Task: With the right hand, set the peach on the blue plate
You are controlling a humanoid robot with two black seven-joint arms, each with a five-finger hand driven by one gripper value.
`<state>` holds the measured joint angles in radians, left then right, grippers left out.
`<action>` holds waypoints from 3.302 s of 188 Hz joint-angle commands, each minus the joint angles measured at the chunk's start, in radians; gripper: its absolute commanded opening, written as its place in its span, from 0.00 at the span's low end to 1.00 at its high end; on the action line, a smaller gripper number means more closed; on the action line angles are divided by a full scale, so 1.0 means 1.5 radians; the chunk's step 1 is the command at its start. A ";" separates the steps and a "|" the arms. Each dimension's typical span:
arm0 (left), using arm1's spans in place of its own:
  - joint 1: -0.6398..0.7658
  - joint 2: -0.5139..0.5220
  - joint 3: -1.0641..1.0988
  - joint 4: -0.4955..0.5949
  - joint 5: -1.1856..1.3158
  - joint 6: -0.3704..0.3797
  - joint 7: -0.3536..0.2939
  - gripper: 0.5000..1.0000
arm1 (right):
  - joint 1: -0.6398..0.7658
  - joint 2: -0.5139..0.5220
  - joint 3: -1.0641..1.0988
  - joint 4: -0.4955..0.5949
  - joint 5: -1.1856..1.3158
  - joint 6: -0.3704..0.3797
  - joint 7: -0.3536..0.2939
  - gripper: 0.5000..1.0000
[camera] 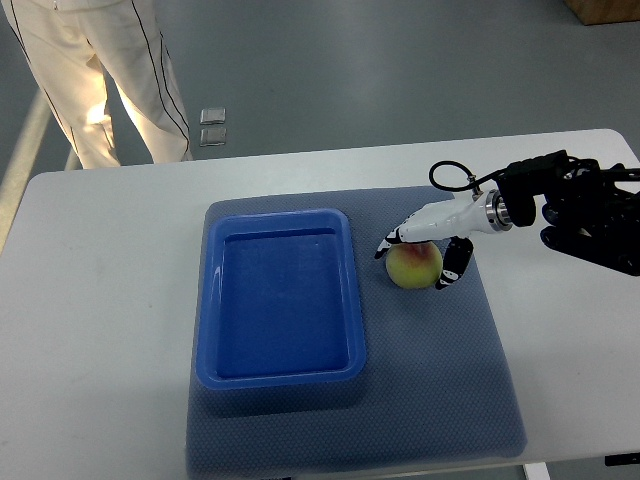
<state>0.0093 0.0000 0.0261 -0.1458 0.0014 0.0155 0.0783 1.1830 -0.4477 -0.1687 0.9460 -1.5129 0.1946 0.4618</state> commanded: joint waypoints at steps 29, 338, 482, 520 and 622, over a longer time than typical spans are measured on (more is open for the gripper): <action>0.000 0.000 0.000 0.000 0.000 0.000 0.000 1.00 | 0.001 0.003 0.000 -0.001 -0.001 0.000 0.002 0.41; 0.000 0.000 0.000 0.000 0.000 0.000 0.000 1.00 | 0.063 0.298 0.007 -0.149 0.047 0.009 0.003 0.86; 0.000 0.000 0.000 0.000 0.000 0.000 0.000 1.00 | -0.033 0.180 0.236 -0.156 0.277 0.015 0.006 0.86; 0.000 0.000 0.000 0.000 0.000 0.000 0.000 1.00 | -0.130 0.180 0.429 -0.211 0.447 0.011 0.006 0.86; 0.000 0.000 -0.001 0.000 0.000 0.000 0.000 1.00 | -0.267 0.227 0.584 -0.314 0.839 -0.060 -0.018 0.86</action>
<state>0.0091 0.0000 0.0261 -0.1456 0.0015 0.0151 0.0779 0.7952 -0.1214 0.7016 0.4931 -0.3268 0.1425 0.4454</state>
